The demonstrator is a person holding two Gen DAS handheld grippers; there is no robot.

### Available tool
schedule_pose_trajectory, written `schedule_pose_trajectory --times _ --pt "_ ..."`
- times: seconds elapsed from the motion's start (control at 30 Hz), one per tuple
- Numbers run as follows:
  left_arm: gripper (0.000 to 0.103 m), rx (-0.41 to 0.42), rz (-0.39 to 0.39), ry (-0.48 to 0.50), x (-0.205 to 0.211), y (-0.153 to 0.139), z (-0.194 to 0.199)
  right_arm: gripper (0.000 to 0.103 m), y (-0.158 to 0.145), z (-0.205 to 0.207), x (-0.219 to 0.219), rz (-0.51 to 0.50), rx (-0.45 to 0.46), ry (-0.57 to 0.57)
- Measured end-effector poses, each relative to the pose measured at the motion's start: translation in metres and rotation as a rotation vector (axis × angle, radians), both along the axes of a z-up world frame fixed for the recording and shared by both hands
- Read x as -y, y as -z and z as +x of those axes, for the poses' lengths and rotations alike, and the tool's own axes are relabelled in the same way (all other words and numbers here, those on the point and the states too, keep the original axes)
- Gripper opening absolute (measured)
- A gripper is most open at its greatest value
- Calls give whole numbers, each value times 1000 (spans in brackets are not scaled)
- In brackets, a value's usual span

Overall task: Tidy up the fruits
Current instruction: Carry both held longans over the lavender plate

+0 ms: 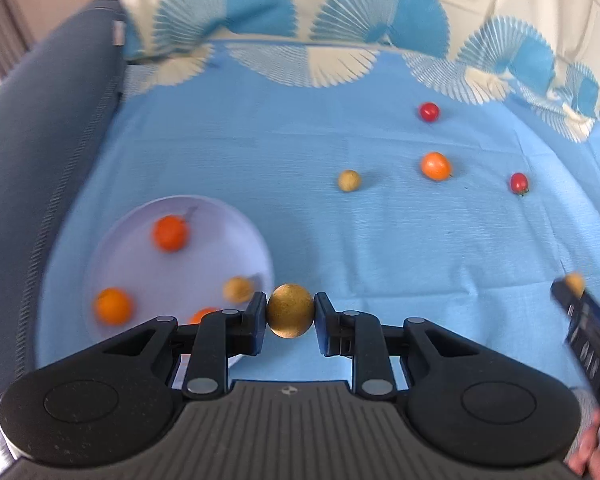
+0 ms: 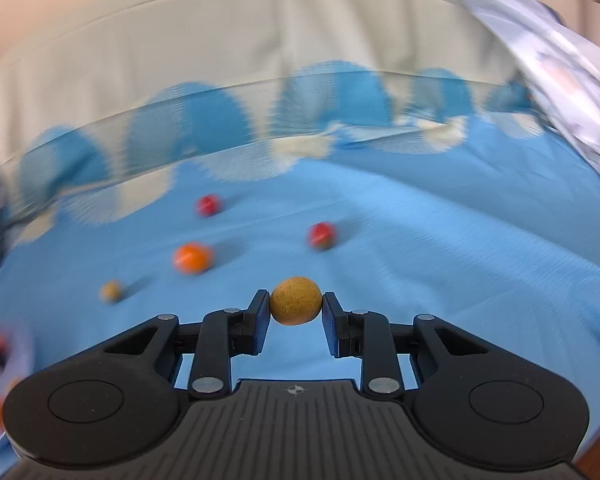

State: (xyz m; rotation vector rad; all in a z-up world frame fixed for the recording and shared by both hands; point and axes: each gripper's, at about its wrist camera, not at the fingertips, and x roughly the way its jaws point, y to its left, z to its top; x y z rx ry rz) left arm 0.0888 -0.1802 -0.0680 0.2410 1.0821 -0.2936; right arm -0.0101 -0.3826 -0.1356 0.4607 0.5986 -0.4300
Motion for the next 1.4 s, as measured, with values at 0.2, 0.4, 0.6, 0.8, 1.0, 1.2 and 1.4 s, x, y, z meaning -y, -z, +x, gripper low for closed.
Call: schedule_pose_trajectory --times 0.2,0.4,0.6,0.8,1.0,1.2,1.4 --pt "28 27 1 -77 -65 -23 -25 30 -39 -26 -82 -16 24 -218" --pt "28 65 -31 -147 -128 -41 -48 30 -77 -34 -140 -57 58 -374" --pt "28 85 -92 -214 -180 -54 -63 30 -100 -39 -174 -93 73 -447" --pt "28 94 -122 -245 -202 -59 -66 30 -109 -45 -196 -133 68 -488" --pt "28 104 -146 -255 -205 -62 -66 30 -115 -45 -199 -161 72 -494" --pt "28 100 -148 -249 -203 -61 -61 30 -114 -42 -200 -164 67 -498" --pt "28 91 -146 -241 -198 -58 -52 30 -112 -35 -198 -151 62 -499"
